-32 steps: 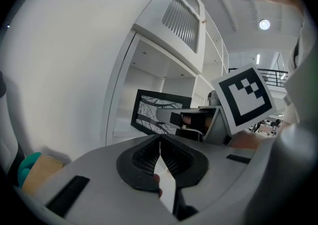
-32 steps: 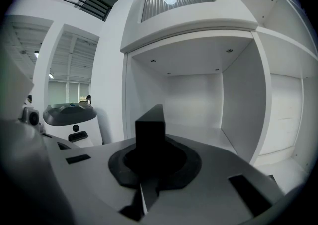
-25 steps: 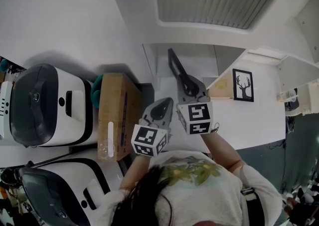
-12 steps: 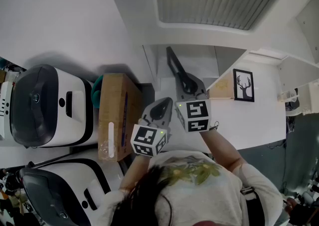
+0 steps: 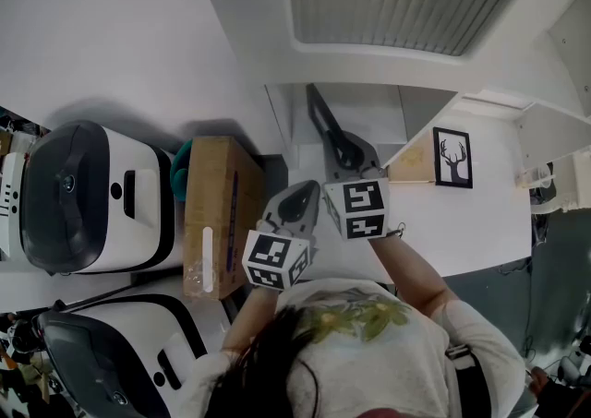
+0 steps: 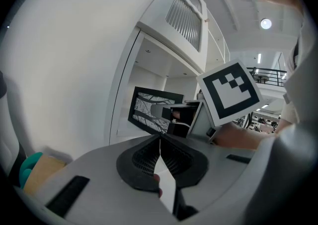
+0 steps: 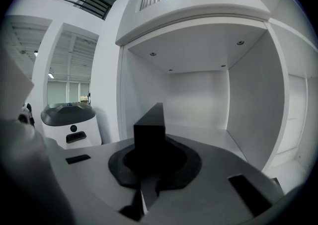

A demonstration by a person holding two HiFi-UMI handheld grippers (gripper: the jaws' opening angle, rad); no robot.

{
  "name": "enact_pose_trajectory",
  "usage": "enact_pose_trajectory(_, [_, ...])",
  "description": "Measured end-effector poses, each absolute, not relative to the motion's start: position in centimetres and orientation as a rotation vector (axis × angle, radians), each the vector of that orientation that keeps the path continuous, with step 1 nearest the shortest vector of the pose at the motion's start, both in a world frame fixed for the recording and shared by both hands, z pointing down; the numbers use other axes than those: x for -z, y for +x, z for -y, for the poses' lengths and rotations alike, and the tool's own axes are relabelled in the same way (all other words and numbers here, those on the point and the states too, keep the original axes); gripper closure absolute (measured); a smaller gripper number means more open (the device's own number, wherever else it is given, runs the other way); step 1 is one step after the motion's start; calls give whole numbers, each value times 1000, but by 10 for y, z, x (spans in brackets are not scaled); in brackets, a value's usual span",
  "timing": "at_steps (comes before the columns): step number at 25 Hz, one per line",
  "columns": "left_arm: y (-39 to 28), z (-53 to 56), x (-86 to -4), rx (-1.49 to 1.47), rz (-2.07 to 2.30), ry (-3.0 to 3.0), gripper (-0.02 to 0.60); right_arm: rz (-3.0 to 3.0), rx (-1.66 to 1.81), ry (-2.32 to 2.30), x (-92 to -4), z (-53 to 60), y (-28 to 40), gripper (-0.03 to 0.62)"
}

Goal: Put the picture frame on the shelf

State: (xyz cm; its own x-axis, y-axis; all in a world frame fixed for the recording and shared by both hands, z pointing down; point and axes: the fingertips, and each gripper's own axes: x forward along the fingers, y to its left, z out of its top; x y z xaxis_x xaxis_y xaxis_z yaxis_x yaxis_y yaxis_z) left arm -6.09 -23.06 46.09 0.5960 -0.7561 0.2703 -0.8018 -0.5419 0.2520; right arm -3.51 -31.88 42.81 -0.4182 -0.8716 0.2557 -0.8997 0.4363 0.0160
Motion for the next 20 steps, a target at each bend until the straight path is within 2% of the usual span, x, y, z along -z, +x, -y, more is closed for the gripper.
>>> enact_pose_trajectory(20, [-68, 231, -465, -173, 1266, 2454, 551, 2445, -194, 1561, -434, 333, -40, 557])
